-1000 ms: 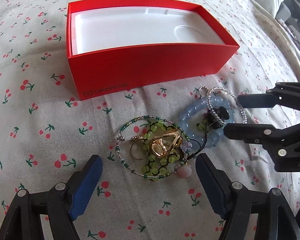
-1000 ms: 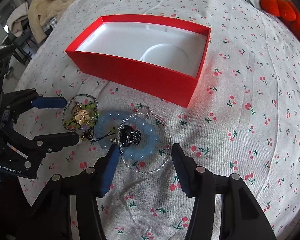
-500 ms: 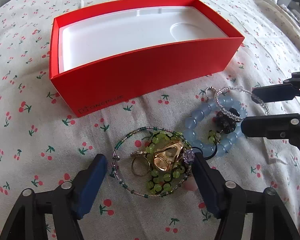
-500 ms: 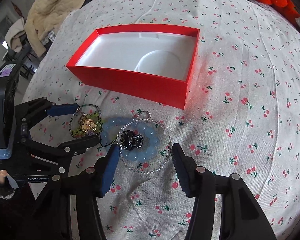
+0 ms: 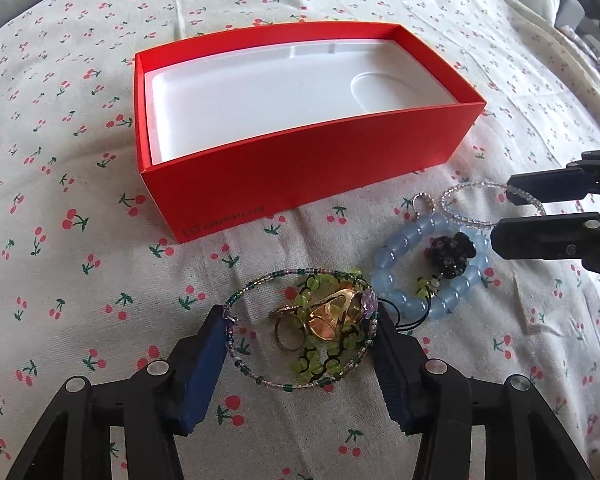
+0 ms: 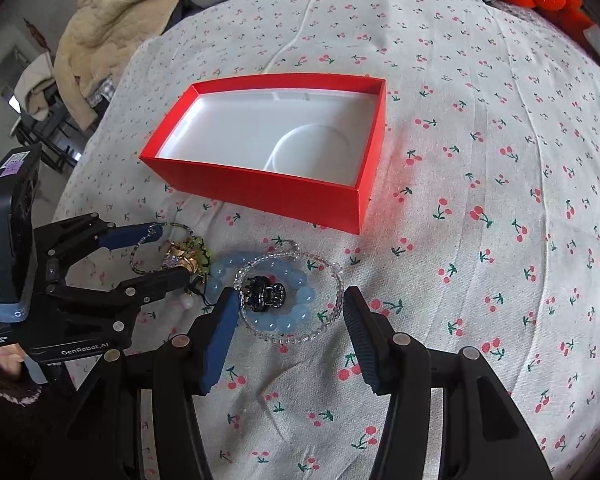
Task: Organize jewelry
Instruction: 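Grasp the thin green-beaded bracelet with the left gripper while the right gripper approaches the silver-beaded bracelet, then lower the green-beaded bracelet into the red box with the left gripper while the right gripper grasps the silver bracelet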
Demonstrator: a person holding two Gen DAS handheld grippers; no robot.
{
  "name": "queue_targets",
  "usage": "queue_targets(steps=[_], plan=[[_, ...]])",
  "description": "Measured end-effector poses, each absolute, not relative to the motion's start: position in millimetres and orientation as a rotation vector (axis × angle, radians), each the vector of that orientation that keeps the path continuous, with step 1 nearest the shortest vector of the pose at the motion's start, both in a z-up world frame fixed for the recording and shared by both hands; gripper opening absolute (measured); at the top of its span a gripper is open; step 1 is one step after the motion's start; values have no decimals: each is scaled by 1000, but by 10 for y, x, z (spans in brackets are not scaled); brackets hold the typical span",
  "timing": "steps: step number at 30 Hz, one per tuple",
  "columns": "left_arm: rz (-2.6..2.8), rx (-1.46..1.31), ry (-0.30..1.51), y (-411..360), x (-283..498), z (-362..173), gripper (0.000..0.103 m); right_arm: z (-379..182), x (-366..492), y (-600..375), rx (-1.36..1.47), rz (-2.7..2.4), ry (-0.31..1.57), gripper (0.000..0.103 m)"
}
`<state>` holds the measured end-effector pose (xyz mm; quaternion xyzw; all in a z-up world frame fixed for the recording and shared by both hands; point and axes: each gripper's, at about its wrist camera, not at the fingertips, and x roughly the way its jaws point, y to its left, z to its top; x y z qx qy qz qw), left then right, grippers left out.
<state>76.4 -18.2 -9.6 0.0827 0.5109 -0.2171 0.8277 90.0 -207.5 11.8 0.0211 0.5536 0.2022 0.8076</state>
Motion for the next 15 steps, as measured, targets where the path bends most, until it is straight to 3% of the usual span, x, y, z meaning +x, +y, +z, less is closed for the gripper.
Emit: queue_targets(steps=[3,8,15], plan=[[-465,167,1071,-158,730,-33,46,163,890,-2082,57,439,1170,57],[-466,160,1055,-136,711,36,41,245,865,-2114,68,445,1147,57],[-429,117,1037,-62,752,92,2,258,850,-2146,80,432,1148,57]])
